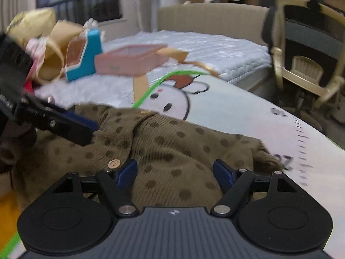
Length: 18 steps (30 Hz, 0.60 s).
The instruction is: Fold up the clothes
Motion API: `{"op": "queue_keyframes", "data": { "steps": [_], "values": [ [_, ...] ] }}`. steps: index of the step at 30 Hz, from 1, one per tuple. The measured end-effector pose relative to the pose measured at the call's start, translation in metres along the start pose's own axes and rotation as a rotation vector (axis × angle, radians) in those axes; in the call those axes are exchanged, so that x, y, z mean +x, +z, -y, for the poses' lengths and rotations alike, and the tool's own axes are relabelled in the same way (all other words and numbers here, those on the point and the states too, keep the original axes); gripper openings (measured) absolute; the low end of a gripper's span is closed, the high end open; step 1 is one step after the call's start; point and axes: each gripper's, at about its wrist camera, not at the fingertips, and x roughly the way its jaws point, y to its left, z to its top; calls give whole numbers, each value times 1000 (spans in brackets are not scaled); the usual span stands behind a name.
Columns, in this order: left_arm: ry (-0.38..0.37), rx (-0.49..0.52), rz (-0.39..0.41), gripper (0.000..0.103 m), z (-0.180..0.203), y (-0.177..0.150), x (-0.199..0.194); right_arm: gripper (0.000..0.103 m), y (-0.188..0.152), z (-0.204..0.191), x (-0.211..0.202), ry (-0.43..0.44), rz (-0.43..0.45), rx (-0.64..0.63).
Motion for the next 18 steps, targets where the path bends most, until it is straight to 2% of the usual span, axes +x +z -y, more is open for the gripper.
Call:
{"op": "queue_keyframes", "data": {
  "steps": [4, 8, 11, 18],
  "values": [
    [9, 29, -16, 99, 11, -27, -10, 80, -13, -6, -38, 15, 36, 9],
    [13, 65, -32, 99, 24, -56, -21, 82, -48, -15, -42, 26, -50, 21],
    [23, 67, -27, 99, 22, -73, -28, 83, -67, -31, -52, -17, -21, -32],
    [68, 42, -20, 99, 18, -91, -48, 84, -75, -40, -73, -16, -35, -47]
  ]
}}
